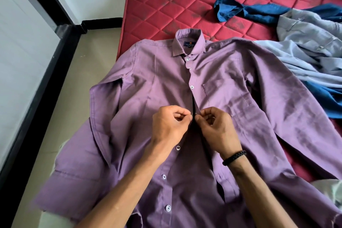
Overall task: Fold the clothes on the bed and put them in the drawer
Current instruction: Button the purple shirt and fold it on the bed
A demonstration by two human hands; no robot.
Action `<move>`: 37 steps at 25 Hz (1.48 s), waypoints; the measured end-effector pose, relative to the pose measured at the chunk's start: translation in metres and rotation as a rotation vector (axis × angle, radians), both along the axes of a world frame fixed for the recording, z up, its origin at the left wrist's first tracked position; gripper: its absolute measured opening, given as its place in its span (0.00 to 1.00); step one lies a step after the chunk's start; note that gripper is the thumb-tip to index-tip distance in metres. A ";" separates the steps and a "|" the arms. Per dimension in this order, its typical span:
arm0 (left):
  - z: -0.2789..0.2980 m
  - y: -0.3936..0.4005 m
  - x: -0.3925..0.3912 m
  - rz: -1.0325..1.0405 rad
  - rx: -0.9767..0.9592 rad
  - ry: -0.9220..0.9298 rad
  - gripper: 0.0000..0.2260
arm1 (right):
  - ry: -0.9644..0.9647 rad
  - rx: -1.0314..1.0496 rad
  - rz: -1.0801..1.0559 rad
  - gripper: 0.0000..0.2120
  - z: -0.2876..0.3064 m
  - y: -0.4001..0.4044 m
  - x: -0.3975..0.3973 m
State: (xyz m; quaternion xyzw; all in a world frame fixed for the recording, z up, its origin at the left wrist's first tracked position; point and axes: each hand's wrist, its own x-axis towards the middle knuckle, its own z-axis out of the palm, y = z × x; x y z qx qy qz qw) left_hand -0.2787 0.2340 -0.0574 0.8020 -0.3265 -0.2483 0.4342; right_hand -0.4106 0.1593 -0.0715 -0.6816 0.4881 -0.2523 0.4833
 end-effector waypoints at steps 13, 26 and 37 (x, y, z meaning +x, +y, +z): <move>-0.020 0.001 0.001 0.060 -0.045 0.214 0.07 | 0.046 -0.055 -0.028 0.03 0.001 0.010 0.006; -0.016 0.002 0.001 0.058 -0.086 0.410 0.09 | -0.251 0.340 -0.084 0.06 -0.003 0.007 0.006; -0.019 0.005 0.000 0.079 -0.098 0.175 0.06 | -0.087 0.111 -0.038 0.05 -0.003 0.015 0.010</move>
